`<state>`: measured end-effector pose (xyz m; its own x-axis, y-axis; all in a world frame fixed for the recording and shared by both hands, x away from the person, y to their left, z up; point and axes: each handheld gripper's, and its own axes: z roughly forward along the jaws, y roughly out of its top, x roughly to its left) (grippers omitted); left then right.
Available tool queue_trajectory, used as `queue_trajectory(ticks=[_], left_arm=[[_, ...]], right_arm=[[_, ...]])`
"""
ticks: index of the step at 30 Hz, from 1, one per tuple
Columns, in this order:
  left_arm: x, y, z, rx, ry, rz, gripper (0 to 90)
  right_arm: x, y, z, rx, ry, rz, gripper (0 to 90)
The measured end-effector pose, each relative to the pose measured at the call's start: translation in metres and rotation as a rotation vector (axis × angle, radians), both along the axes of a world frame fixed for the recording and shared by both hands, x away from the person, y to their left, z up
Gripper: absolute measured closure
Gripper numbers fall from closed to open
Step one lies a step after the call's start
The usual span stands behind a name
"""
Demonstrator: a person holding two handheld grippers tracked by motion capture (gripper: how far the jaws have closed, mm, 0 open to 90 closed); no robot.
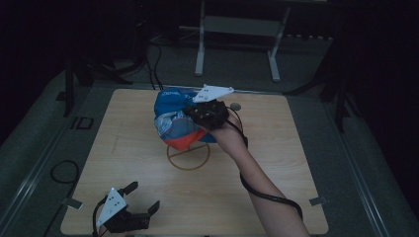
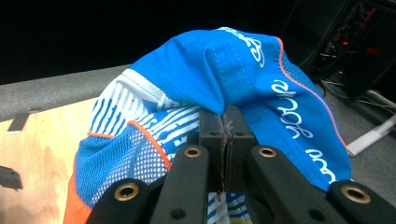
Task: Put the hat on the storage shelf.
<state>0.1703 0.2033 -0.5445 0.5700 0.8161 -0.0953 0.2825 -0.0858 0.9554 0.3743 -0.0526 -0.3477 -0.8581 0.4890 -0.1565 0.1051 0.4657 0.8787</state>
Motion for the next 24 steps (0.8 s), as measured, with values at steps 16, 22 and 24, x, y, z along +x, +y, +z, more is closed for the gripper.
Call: queue_trajectory(ticks=[16, 22, 24], left_arm=[[0.002, -0.001, -0.002, -0.012, 0.012, -0.006, 2.9], [0.002, -0.003, -0.003, -0.006, 0.013, -0.01, 2.9], [0.002, -0.003, -0.003, -0.007, 0.014, -0.01, 2.9]], right_arm=[[-0.002, -0.021, 0.001, 0.042, -0.001, -0.031, 65.0], [0.0, -0.03, -0.003, 0.038, 0.017, -0.039, 63.2], [0.0, -0.03, -0.004, 0.037, 0.02, -0.042, 63.1]])
